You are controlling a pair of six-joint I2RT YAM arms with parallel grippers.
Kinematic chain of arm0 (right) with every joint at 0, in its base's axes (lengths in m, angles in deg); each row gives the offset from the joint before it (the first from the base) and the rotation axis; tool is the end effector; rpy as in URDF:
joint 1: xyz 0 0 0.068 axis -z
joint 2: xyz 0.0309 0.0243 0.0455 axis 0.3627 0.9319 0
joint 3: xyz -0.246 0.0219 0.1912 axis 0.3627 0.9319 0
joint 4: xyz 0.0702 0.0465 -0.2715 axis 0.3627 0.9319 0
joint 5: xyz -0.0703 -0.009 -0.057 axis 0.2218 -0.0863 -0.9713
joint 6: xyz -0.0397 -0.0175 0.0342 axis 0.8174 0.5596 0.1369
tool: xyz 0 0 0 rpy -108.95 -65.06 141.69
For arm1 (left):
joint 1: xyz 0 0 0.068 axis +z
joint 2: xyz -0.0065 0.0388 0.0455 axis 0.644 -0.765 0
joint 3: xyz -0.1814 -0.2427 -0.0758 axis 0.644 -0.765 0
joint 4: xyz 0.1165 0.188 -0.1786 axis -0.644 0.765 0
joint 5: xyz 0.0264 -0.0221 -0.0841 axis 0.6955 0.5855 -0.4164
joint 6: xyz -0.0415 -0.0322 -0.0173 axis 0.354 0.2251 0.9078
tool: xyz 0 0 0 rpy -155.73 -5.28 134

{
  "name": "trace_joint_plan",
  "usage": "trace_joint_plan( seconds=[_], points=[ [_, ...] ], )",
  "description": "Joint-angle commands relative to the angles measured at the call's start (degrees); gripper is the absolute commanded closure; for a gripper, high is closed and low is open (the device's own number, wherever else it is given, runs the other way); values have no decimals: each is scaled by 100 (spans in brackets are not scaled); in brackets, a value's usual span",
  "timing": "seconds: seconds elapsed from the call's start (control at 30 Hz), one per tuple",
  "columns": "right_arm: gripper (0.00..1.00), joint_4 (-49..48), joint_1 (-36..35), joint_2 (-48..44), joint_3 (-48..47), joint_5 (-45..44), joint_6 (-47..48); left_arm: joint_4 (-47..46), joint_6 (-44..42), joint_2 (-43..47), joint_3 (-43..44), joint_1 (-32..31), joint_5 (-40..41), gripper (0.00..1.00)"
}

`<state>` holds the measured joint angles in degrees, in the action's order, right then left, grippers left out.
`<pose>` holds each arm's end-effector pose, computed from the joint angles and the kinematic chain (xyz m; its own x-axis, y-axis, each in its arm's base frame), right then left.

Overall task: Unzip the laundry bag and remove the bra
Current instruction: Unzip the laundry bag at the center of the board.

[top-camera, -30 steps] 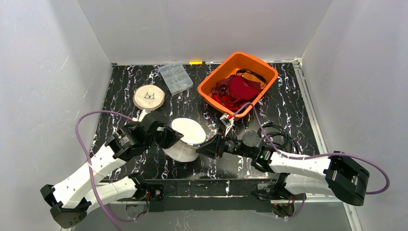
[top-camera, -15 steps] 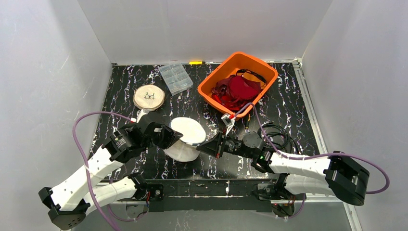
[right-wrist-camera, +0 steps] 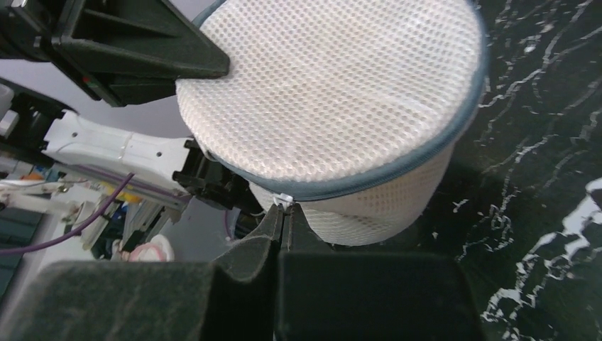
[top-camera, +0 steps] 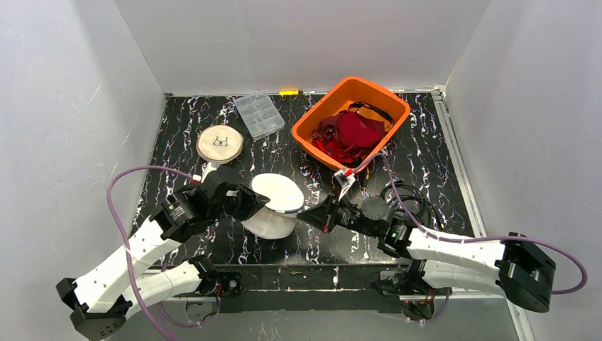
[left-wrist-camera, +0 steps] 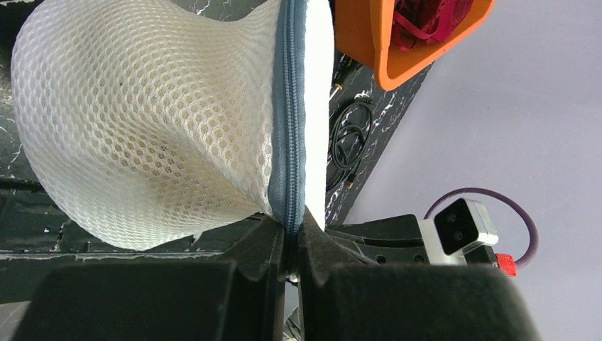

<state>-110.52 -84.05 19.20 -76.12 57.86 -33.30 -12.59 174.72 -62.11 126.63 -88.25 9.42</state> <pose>0.1009 0.2004 0.2670 -0.6460 0.3069 -0.6990 -0.6437 0.2733 0.7149 0.1091 -0.1096 0.3843 -0.6080 -0.7837 -0.1266 -0.4109 0.4472 -0.7944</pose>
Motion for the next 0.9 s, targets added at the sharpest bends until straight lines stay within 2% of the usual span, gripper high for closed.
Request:
trace_joint_plan(
  seconds=[0.0,0.07,0.17,0.3,0.43,0.5,0.67,0.77,0.87],
  points=[
    [99,1026,-19,-426,78,-900,187,-178,-134,142,-91,10,2,100],
    [99,1303,-18,-573,92,-959,295,-430,-419,106,-205,13,-130,100],
    [99,2037,-23,-868,13,-1129,664,-1434,-1605,-76,-510,13,-551,100],
    [99,3262,-27,-1507,-57,-1552,1151,-2208,-2939,-540,-692,36,-912,100],
    [99,4126,-27,-2079,-27,-1447,1310,-3593,-3623,-738,-1308,134,-1648,100],
    [99,4274,-32,-2240,86,-1215,1222,-4215,-4022,-957,-1511,226,-2312,99],
    [99,3994,-30,-2459,457,-898,829,-4730,-4740,-1441,-1718,280,-2786,95],
    [99,3779,-34,-2404,549,-865,684,-4882,-4815,-1425,-1916,329,-2818,83],
    [99,3469,-53,-2254,647,-828,538,-5094,-4710,-1304,-2091,330,-2716,54]
  ],
)
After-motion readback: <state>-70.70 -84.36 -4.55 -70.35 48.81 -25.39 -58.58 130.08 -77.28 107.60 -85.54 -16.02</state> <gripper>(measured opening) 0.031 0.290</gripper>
